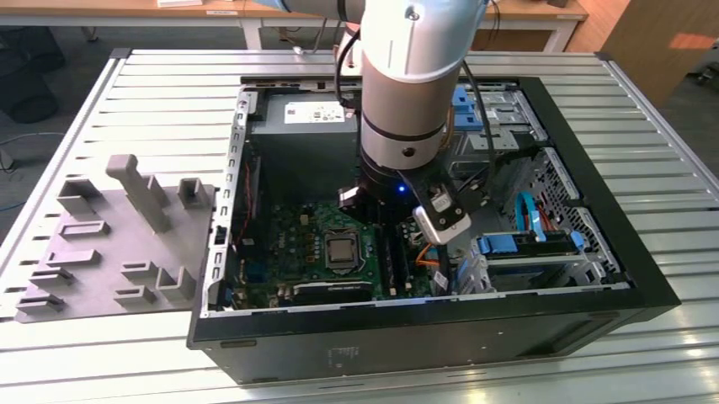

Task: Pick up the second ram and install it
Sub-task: 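Insert the second ram into the second slot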

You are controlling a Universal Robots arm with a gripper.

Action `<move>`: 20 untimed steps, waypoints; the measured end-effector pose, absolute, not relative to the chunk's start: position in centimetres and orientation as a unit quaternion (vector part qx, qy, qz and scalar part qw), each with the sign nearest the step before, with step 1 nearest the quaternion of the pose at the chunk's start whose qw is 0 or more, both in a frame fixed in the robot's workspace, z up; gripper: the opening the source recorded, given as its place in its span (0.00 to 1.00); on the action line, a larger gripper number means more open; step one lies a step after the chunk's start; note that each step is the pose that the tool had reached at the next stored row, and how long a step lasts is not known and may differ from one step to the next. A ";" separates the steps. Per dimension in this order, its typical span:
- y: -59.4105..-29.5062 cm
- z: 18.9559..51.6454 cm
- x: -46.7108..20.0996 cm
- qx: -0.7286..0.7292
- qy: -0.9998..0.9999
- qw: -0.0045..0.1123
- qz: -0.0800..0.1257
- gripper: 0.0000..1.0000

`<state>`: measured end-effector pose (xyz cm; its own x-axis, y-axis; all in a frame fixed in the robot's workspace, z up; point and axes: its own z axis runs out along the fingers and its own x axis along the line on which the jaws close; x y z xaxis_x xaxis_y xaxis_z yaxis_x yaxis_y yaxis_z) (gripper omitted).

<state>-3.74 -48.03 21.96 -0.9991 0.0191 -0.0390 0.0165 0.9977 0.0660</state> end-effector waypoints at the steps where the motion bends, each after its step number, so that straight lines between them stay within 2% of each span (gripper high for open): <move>1: -48.0 21.9 -3.7 0.009 0.999 0.020 0.033 0.11; 20: -48.0 21.4 -3.7 0.009 0.999 0.020 0.033 0.11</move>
<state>-3.75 -48.03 21.37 -0.9991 0.0190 -0.0390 0.0164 0.9977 0.0657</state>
